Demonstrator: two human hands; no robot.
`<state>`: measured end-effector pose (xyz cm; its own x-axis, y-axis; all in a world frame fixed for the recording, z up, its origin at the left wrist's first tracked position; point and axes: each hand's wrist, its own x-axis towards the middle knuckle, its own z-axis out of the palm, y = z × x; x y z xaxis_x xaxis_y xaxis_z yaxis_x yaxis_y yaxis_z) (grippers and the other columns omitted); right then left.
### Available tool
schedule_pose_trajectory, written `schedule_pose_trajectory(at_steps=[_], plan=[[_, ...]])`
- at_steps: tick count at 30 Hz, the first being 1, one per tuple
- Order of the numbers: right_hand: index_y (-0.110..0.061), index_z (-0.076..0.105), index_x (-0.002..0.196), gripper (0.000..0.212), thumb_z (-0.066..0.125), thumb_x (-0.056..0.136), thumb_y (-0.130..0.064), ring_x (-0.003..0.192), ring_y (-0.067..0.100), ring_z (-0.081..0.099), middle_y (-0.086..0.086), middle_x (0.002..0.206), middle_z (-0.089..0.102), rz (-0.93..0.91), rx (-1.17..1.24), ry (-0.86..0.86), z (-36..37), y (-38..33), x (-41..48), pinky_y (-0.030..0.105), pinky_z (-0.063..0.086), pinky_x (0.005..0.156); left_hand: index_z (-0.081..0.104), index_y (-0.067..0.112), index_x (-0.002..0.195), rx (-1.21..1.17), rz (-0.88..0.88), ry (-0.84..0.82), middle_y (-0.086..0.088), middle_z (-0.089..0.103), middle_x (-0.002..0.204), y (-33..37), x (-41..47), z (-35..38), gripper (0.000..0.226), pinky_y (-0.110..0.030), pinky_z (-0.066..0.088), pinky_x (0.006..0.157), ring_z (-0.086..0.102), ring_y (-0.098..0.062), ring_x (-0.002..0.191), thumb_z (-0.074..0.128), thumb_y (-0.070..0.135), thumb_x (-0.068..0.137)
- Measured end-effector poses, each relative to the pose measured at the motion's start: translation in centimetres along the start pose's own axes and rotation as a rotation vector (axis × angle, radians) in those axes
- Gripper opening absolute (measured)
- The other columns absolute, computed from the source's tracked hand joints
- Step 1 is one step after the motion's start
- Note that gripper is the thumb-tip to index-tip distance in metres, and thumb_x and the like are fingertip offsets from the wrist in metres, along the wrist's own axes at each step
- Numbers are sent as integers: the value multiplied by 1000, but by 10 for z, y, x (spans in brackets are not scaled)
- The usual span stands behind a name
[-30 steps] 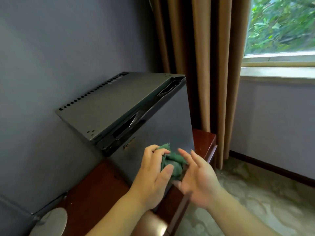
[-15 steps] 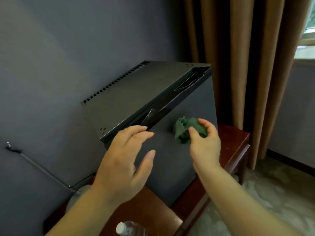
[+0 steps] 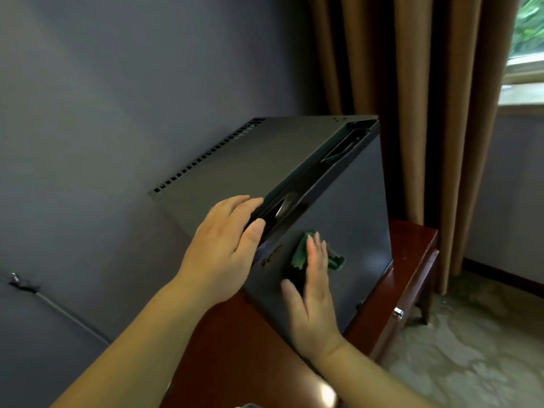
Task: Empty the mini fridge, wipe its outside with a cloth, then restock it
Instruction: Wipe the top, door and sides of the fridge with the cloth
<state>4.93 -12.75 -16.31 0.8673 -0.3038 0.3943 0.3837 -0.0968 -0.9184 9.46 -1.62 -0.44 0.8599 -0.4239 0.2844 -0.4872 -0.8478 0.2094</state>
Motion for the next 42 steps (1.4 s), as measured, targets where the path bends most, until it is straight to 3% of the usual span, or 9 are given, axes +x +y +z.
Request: schedule_pose_trajectory(at_steps=[5, 8, 11, 18, 23, 28, 34, 40, 42], plan=[[-35, 6, 157, 71, 39, 94, -33, 151, -3, 9, -19, 165, 12, 97, 215, 136, -8, -28, 40, 38, 14, 127, 40, 34, 150, -14, 38, -36, 19, 43, 149, -5, 1, 1, 54, -33, 31, 117, 32, 1, 140, 24, 50, 101], [-28, 7, 159, 75, 41, 93, -23, 154, 9, 11, -13, 167, 15, -59, 199, 14, 7, -33, 4, 38, 17, 125, 42, 37, 147, -44, 43, -16, 22, 46, 145, -6, 2, 2, 52, -35, 36, 114, 37, 2, 136, 23, 50, 100], [-37, 7, 160, 86, 49, 89, -15, 155, 8, 0, -21, 167, 6, 60, 175, -74, 29, 1, -59, 49, 15, 125, 43, 37, 146, -56, 42, -12, 22, 47, 144, -6, 3, 3, 53, -38, 37, 113, 39, 1, 134, 22, 51, 99], [-41, 6, 156, 80, 41, 90, -13, 151, -4, 7, -29, 163, 12, 167, 286, 78, 31, -10, -35, 25, 11, 125, 43, 35, 146, -27, 63, -2, 21, 46, 146, -7, 2, 4, 50, -40, 36, 114, 37, -1, 136, 26, 49, 101], [-37, 5, 160, 80, 47, 93, -25, 154, 5, -3, -19, 167, 4, 63, 152, -22, 39, 2, -63, 32, 8, 123, 41, 35, 147, 7, 69, -11, 20, 44, 148, -6, 2, 4, 49, -40, 35, 114, 35, -2, 137, 29, 50, 101], [-66, 9, 146, 68, 46, 95, -41, 146, 13, 29, -11, 161, 29, 713, 405, 183, 26, 75, -76, 47, 22, 123, 34, 40, 149, 118, 52, -43, 19, 36, 152, -1, 4, 6, 65, -43, 37, 113, 31, -6, 141, 29, 68, 91], [-43, 19, 157, 65, 42, 98, -55, 144, 27, 33, -2, 153, 37, 929, 665, 551, -32, 139, 10, 56, 26, 118, 29, 40, 153, 191, 45, -60, 18, 31, 152, 3, 6, 6, 71, -38, 37, 110, 29, -8, 140, 42, 70, 90], [-32, 17, 160, 101, 47, 73, -74, 151, 19, 23, -4, 165, 25, 786, 608, 406, -65, 118, 78, 46, 15, 124, 30, 41, 151, 205, -1, -30, 21, 33, 151, 7, 6, 7, 71, -34, 36, 107, 31, -5, 138, 40, 71, 87], [-21, 16, 161, 81, 43, 95, -58, 151, 23, 23, 3, 166, 23, 788, 559, 412, -69, 110, 71, 41, 18, 122, 32, 41, 151, 201, -18, -29, 22, 33, 151, 7, 6, 7, 71, -34, 36, 107, 32, -5, 139, 39, 71, 86]])
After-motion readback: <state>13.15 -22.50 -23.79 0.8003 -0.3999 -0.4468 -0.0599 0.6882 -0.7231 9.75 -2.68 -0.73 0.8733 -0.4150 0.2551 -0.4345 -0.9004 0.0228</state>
